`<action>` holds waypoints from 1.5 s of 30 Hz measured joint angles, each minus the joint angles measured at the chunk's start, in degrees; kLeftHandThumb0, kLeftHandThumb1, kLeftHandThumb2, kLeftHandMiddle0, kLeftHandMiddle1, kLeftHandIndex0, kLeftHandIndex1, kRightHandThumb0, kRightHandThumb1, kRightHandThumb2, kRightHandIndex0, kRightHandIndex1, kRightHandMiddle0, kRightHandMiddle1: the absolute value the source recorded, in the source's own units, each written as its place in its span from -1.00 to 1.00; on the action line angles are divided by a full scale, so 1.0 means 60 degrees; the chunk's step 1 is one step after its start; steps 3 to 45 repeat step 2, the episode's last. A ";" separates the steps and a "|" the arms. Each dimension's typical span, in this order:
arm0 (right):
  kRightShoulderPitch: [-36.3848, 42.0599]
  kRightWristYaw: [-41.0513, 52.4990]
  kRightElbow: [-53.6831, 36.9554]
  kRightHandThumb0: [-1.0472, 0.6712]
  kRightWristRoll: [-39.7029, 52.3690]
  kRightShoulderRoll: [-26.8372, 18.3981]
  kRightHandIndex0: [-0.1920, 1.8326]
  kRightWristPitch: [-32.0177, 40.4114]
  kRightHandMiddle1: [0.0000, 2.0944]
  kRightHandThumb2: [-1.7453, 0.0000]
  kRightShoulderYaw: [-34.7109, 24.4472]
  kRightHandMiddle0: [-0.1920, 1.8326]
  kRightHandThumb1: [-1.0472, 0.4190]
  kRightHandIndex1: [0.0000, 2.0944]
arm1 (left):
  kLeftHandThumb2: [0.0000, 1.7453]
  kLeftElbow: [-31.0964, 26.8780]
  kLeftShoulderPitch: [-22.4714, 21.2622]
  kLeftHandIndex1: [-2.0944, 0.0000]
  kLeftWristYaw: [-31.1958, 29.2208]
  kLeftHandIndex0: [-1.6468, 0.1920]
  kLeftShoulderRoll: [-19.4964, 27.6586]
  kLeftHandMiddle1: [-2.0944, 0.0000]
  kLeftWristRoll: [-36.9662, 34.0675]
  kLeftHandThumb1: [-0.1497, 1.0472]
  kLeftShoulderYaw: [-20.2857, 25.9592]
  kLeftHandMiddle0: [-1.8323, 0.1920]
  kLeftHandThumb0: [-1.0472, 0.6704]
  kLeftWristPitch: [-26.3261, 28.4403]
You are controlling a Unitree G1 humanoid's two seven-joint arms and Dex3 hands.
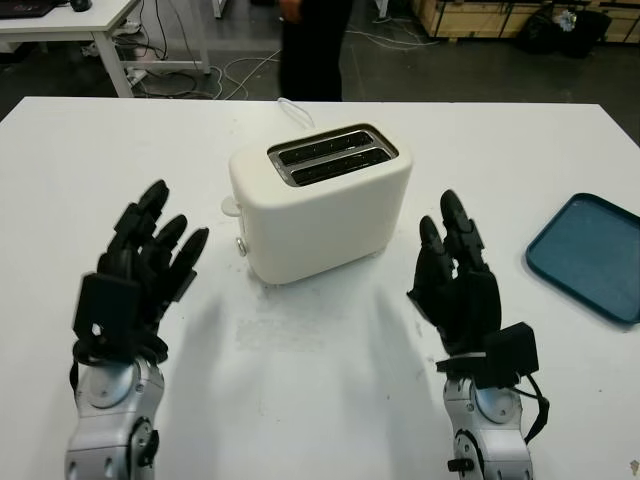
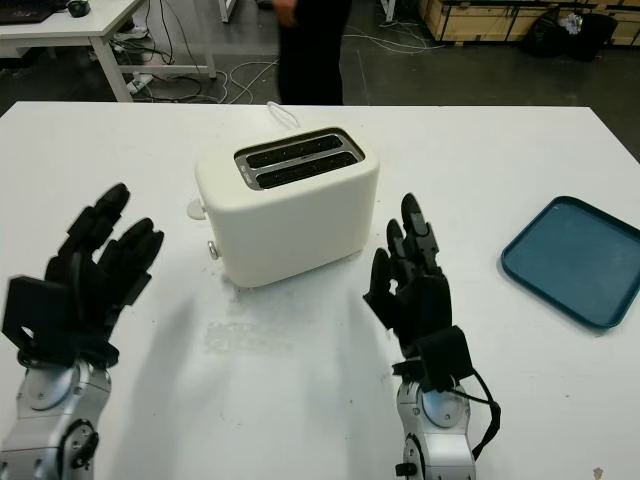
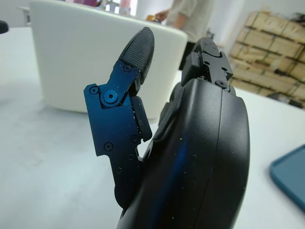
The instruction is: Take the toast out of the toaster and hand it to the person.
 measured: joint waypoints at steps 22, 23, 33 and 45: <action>0.0001 -0.0001 -0.0051 -0.44 -0.0003 -0.0002 -0.81 0.0121 -1.00 0.07 0.0030 -0.81 -0.83 -1.00 | -0.67 0.0273 0.0000 0.96 -0.0169 0.45 0.0033 0.68 0.0000 0.79 -0.0032 0.61 -0.44 -0.0237; 0.0001 -0.0001 -0.0051 -0.44 -0.0003 -0.0002 -0.81 0.0121 -1.00 0.07 0.0030 -0.81 -0.83 -1.00 | -0.67 0.0273 0.0000 0.96 -0.0169 0.45 0.0033 0.68 0.0000 0.79 -0.0032 0.61 -0.44 -0.0237; 0.0001 -0.0001 -0.0051 -0.44 -0.0003 -0.0002 -0.81 0.0121 -1.00 0.07 0.0030 -0.81 -0.83 -1.00 | -0.67 0.0273 0.0000 0.96 -0.0169 0.45 0.0033 0.68 0.0000 0.79 -0.0032 0.61 -0.44 -0.0237; 0.0001 -0.0001 -0.0051 -0.44 -0.0003 -0.0002 -0.81 0.0121 -1.00 0.07 0.0030 -0.81 -0.83 -1.00 | -0.67 0.0273 0.0000 0.96 -0.0169 0.45 0.0033 0.68 0.0000 0.79 -0.0032 0.61 -0.44 -0.0237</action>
